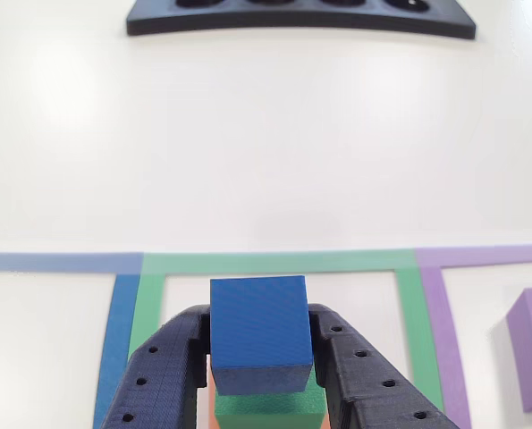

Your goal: Tower of hanoi

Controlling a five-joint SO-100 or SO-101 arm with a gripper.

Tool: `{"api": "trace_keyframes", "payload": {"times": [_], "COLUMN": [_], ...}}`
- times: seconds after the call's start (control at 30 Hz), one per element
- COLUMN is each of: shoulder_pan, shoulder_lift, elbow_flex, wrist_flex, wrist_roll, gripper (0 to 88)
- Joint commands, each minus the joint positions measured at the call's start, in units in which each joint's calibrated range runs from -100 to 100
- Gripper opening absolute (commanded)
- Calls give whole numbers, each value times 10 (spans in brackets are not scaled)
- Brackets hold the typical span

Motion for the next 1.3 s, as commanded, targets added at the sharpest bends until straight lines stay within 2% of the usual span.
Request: {"api": "trace_keyframes", "payload": {"times": [0.0,0.33,0.73,0.97,1.1,1.27], "shoulder_pan": [1,4,5,10,22,38], "shoulder_lift": [24,63,80,52,-41,-157], "elbow_flex": [-5,-7,-4,-11,-43,-186], "wrist_flex": [-49,-83,-106,-93,50,371], "wrist_roll": [14,14,14,14,14,14], "gripper": [41,51,162,192,167,78]}}
